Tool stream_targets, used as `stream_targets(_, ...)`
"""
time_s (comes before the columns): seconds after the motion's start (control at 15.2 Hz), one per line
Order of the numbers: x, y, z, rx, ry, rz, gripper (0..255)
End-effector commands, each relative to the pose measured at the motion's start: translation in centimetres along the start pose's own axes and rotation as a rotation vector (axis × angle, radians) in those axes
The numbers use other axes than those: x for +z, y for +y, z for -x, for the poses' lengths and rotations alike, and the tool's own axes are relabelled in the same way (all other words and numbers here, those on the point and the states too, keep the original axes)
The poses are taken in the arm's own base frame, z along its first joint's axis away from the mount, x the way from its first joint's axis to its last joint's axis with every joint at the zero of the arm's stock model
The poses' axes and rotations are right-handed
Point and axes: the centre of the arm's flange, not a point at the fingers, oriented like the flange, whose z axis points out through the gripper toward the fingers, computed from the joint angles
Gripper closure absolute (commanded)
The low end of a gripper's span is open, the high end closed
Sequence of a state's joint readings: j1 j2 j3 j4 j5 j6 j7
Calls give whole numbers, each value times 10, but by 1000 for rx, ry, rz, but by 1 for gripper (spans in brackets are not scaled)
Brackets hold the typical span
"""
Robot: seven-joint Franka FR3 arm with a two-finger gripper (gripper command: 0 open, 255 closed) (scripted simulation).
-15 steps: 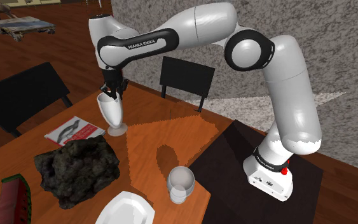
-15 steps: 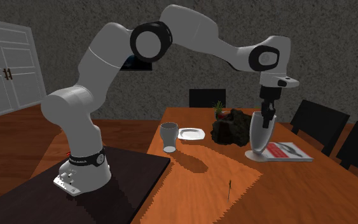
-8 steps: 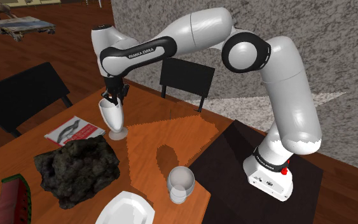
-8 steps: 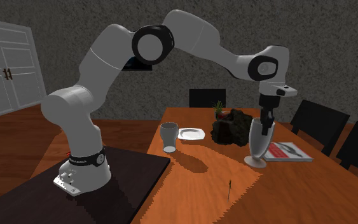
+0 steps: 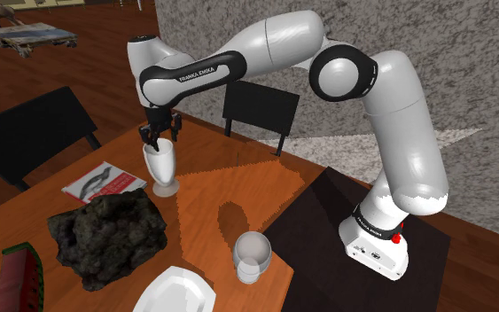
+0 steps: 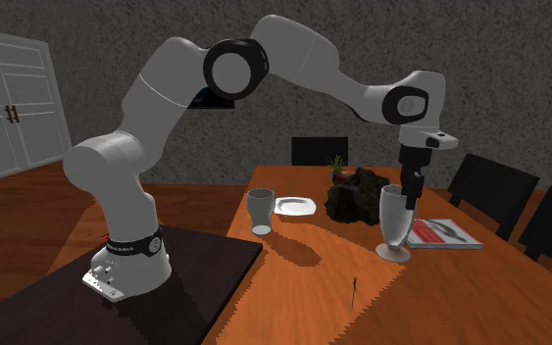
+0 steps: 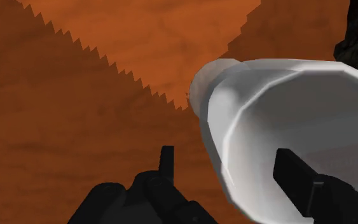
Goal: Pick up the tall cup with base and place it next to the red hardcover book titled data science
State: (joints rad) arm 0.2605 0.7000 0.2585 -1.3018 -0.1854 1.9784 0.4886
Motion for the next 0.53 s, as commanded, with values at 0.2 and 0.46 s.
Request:
stream_targets(0.2, 0, 0, 0, 0, 0, 0, 0)
stream_targets(0.46, -50, 0, 0, 0, 0, 0, 0)
